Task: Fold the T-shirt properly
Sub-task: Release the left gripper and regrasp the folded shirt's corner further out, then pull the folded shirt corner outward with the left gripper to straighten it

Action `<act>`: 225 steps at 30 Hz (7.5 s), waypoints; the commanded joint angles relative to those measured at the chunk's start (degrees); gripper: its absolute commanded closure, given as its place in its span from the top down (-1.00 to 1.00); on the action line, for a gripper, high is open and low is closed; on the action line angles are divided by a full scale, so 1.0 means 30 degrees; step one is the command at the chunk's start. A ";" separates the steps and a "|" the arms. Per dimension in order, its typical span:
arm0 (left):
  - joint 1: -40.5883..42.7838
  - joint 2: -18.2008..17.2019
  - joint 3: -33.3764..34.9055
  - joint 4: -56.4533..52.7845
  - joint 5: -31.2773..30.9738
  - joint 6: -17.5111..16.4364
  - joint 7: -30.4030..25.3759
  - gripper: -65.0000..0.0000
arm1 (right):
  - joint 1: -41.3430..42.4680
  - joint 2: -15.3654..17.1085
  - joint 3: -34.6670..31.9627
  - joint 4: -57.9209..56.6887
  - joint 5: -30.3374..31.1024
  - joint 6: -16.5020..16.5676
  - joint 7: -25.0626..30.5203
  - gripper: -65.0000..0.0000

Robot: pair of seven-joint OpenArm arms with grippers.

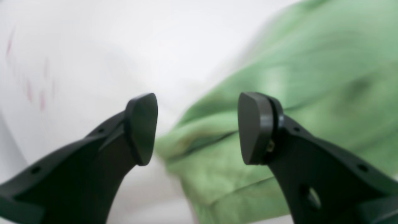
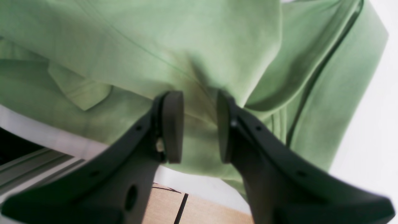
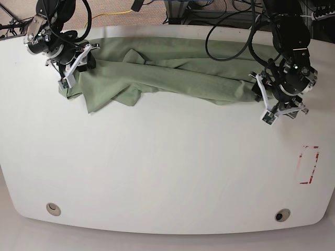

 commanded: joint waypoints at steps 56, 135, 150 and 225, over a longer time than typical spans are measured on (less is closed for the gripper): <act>0.0189 -0.0124 -0.3003 -0.1289 -0.0101 -0.0012 -0.1944 -0.83 | 0.0055 0.0218 0.0158 0.0364 0.0226 0.1132 0.0318 -0.47; -0.2096 -0.1003 -0.6520 -0.8791 -0.4321 -0.0012 -0.2003 0.11 | 0.0084 -0.0192 0.0129 0.0364 0.0226 0.1162 0.0318 -0.47; -0.2155 -0.1325 -0.6490 -1.0461 -0.2856 -0.0012 -0.2003 -0.03 | 0.0084 -0.0192 0.0129 0.0364 0.0226 0.1162 0.0318 -0.47; -0.5056 -0.0300 -0.6314 -0.9464 -0.1009 -0.0012 -0.4025 0.08 | 0.0465 -0.0221 0.0129 0.0334 0.0226 0.1162 0.0318 -0.47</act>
